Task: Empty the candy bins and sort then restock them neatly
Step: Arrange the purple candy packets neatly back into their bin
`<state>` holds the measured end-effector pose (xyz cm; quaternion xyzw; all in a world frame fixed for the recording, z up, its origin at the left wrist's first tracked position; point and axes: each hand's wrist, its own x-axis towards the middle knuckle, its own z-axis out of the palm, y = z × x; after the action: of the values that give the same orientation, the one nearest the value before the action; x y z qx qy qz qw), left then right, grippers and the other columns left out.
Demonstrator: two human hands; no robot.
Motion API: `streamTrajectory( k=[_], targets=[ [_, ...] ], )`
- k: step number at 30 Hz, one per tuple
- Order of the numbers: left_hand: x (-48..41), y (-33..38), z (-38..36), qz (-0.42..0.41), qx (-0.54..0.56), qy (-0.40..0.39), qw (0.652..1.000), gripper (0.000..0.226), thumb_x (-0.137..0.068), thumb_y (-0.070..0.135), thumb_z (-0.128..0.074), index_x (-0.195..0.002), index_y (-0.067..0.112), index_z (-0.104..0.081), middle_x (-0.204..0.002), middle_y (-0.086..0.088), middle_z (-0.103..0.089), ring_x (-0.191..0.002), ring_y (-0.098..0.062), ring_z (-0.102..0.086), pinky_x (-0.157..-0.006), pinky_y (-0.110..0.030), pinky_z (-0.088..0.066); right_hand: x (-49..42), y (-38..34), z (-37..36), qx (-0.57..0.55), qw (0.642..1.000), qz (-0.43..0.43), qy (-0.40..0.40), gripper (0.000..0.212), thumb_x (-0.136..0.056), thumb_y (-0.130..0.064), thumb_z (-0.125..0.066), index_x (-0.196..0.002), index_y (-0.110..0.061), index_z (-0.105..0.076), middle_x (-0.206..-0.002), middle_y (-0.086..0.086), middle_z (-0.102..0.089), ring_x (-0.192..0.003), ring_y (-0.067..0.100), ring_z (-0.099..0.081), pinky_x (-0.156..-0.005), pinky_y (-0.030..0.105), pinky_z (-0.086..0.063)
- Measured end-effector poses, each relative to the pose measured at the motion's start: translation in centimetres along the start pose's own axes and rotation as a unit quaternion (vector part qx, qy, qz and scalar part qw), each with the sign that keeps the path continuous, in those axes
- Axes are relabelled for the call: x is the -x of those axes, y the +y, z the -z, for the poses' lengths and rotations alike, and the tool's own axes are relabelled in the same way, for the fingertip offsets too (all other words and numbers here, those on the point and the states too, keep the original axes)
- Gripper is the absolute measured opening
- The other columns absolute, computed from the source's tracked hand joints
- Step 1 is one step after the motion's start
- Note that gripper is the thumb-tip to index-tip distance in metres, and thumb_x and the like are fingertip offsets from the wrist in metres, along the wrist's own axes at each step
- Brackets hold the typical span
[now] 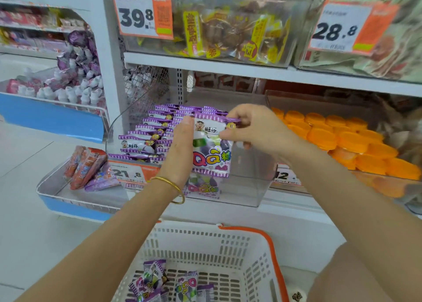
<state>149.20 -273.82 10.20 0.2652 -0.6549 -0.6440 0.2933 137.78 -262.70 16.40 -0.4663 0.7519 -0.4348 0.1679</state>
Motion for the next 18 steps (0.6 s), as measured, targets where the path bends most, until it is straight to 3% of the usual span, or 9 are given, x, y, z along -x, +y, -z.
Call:
streamTrajectory(
  k=[2,4,6,8,10,12,14,18],
  targets=[
    [-2.2,0.6,-0.8,-0.026,-0.019,-0.013,0.999,0.052,-0.091,0.061,-0.033,-0.114,0.022,-0.058,-0.121,-0.002,-0.062,-0.114,-0.020,-0.056,-0.108,-0.044,-0.037,-1.2,0.6,1.7,0.043,0.996,0.007,0.073,0.019,-0.078,-0.011,-0.075,-0.077,-0.012,-0.057,-0.072,0.008,-0.057,-0.066,0.021,-0.051,-0.056,0.030,-0.042],
    [-4.2,0.6,-0.8,-0.091,-0.204,-0.017,0.975,0.039,-0.100,0.037,-0.034,-0.126,0.015,-0.052,-0.128,-0.003,-0.052,-0.119,-0.019,-0.047,-0.107,-0.025,-0.028,-2.6,1.2,3.1,0.197,0.972,0.030,0.128,0.021,-0.080,-0.015,-0.073,-0.078,-0.014,-0.053,-0.077,0.003,-0.054,-0.074,0.020,-0.051,-0.064,0.031,-0.036],
    [-6.5,0.0,-0.8,-0.135,-0.382,-0.039,0.913,0.044,-0.103,0.025,-0.033,-0.142,0.005,-0.038,-0.148,-0.011,-0.036,-0.136,-0.022,-0.032,-0.111,-0.026,-0.020,-4.4,1.8,3.6,0.326,0.935,0.025,0.140,0.015,-0.084,-0.012,-0.067,-0.085,-0.013,-0.051,-0.088,0.007,-0.056,-0.086,0.026,-0.054,-0.069,0.033,-0.038],
    [-8.5,-0.5,-1.1,-0.127,-0.498,-0.077,0.854,0.050,-0.103,0.028,-0.031,-0.148,0.007,-0.026,-0.157,-0.011,-0.018,-0.145,-0.023,-0.015,-0.118,-0.035,-0.011,-6.6,2.4,3.4,0.401,0.906,-0.009,0.137,0.008,-0.087,-0.004,-0.059,-0.095,-0.007,-0.056,-0.102,0.015,-0.060,-0.097,0.033,-0.057,-0.070,0.034,-0.042],
    [-9.8,-0.8,-1.5,-0.095,-0.582,-0.109,0.801,0.054,-0.103,0.037,-0.024,-0.152,0.016,-0.015,-0.160,-0.004,-0.006,-0.147,-0.019,-0.003,-0.118,-0.042,-0.007,-8.9,3.2,3.0,0.456,0.879,-0.053,0.130,0.017,-0.088,-0.001,-0.057,-0.104,-0.006,-0.061,-0.110,0.016,-0.062,-0.104,0.035,-0.060,-0.071,0.032,-0.042],
    [-11.0,-1.1,-1.8,-0.085,-0.618,-0.131,0.771,0.055,-0.102,0.044,-0.018,-0.153,0.024,-0.008,-0.160,0.001,0.002,-0.147,-0.017,0.004,-0.118,-0.046,-0.003,-10.9,4.1,2.8,0.502,0.854,-0.091,0.106,0.020,-0.087,-0.002,-0.057,-0.105,-0.009,-0.064,-0.111,0.011,-0.064,-0.105,0.032,-0.061,-0.072,0.031,-0.040],
    [-11.4,-1.5,-1.8,-0.080,-0.639,-0.146,0.751,0.055,-0.101,0.047,-0.015,-0.152,0.027,-0.006,-0.160,0.003,0.006,-0.147,-0.015,0.008,-0.117,-0.047,-0.001,-12.5,5.0,2.7,0.512,0.847,-0.123,0.073,0.025,-0.086,0.001,-0.055,-0.107,-0.009,-0.065,-0.113,0.009,-0.063,-0.107,0.030,-0.059,-0.073,0.032,-0.038],
    [-11.7,-1.8,-1.5,-0.078,-0.643,-0.154,0.746,0.054,-0.101,0.047,-0.013,-0.152,0.030,-0.010,-0.160,0.006,0.004,-0.147,-0.013,0.008,-0.119,-0.047,0.001,-14.6,6.3,2.3,0.481,0.862,-0.156,0.035,0.030,-0.087,0.006,-0.051,-0.113,-0.002,-0.062,-0.119,0.015,-0.059,-0.112,0.034,-0.056,-0.078,0.037,-0.043]
  ],
)
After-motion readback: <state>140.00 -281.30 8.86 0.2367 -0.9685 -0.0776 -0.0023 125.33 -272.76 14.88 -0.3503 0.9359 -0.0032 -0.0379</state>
